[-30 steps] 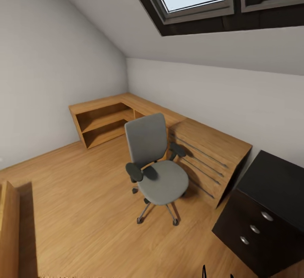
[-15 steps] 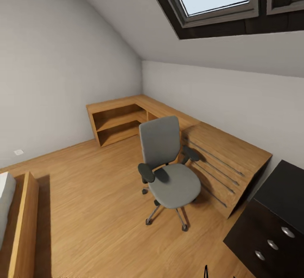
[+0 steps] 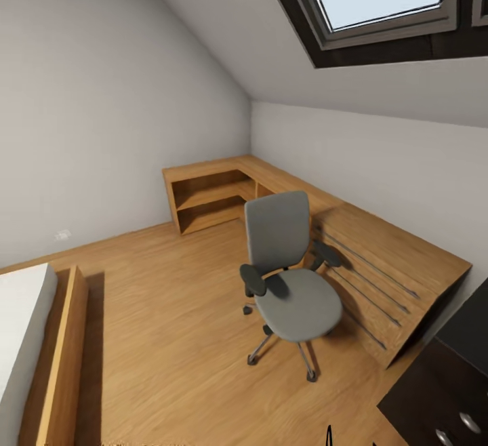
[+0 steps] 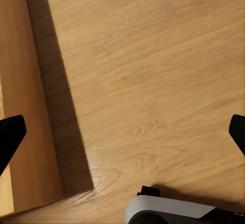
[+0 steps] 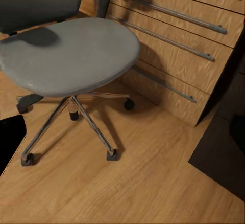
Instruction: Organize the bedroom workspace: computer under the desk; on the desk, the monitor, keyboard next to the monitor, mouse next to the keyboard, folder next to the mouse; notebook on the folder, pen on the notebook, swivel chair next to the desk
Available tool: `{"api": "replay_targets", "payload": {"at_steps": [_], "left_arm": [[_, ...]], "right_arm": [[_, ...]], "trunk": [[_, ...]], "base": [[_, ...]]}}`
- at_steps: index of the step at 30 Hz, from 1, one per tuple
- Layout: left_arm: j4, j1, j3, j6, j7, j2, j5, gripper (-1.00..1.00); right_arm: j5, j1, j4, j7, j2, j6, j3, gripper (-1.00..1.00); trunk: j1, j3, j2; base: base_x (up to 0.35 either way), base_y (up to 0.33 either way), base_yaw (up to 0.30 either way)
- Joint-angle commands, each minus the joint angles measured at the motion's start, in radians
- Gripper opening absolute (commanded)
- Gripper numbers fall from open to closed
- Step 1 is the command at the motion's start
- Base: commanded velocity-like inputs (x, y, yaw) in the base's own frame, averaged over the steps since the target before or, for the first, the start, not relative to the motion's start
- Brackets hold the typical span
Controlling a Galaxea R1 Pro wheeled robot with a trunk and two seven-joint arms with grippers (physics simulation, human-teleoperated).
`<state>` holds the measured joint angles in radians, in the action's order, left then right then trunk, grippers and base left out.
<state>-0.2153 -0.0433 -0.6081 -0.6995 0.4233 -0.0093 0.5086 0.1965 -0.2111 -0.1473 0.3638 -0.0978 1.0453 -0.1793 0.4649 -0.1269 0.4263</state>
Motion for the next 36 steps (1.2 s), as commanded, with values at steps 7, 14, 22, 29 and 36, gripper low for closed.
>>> {"api": "replay_targets", "payload": {"at_steps": [7, 14, 22, 29, 36], "left_arm": [[0.001, -0.001, -0.009, -0.002, 0.008, 0.0, 0.002, 1.0], [0.001, -0.001, -0.011, -0.003, 0.008, 0.0, 0.001, 1.0], [0.001, -0.001, -0.014, -0.003, 0.008, -0.001, 0.001, 1.0], [0.001, -0.001, -0.011, -0.002, 0.008, -0.001, 0.001, 1.0], [0.001, -0.001, -0.012, -0.002, 0.008, -0.001, 0.001, 1.0]], "right_arm": [[0.014, -0.001, 0.0, 0.004, 0.002, 0.002, -0.005, 1.0], [0.015, -0.001, 0.001, 0.004, 0.005, 0.002, -0.003, 1.0], [0.017, 0.0, 0.001, 0.003, 0.006, 0.002, 0.0, 1.0], [0.019, 0.0, 0.002, 0.001, 0.007, 0.002, 0.001, 1.0], [0.02, 0.0, 0.003, 0.001, 0.007, 0.002, 0.002, 1.0]], "trunk": [[0.001, 0.001, 0.002], [0.001, 0.001, 0.002], [0.001, 0.001, 0.002], [0.001, 0.001, 0.002], [0.001, 0.001, 0.002]], "base": [[0.0, 0.0, 0.275], [0.0, 0.0, 0.285], [0.0, 0.0, 0.292], [0.149, 0.0, 0.295], [0.315, 0.0, 0.295]]}}
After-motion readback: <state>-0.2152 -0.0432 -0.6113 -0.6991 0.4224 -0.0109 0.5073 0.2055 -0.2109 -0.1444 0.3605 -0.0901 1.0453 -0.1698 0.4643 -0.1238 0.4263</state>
